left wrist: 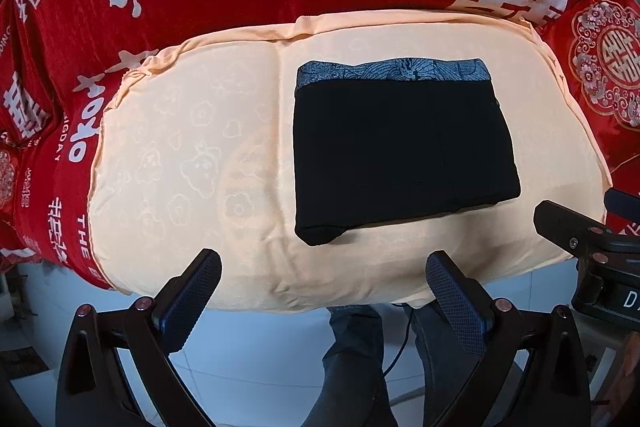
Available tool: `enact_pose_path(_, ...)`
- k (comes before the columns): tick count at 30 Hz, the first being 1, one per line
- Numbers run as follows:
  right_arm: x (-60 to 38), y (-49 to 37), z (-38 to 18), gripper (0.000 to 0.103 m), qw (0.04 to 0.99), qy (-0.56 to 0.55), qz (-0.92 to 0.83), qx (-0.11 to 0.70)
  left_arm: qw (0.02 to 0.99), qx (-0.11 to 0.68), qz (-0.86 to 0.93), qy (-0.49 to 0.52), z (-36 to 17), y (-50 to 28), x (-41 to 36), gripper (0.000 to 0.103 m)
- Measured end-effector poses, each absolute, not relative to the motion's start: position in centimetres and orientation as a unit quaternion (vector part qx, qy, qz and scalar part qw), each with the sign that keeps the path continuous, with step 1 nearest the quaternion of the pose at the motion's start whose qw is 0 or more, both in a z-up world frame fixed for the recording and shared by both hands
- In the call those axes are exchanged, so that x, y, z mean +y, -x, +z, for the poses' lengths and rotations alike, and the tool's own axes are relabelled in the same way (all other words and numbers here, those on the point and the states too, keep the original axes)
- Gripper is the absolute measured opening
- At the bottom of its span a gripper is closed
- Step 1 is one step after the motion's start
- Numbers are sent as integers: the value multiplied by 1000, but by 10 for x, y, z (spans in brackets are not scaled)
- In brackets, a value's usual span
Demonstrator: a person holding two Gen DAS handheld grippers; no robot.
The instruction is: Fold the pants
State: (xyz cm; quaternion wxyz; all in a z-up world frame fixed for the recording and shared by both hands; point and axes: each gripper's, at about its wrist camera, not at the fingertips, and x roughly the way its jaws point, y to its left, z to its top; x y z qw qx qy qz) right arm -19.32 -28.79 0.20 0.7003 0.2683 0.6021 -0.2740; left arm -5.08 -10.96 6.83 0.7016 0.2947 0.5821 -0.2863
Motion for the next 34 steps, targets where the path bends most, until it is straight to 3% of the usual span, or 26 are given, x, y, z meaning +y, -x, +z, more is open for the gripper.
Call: enact_pose_path(34, -286, 186, 0, 103, 702, -256, -266, 609, 708, 571, -290, -298, 70, 48, -111, 103)
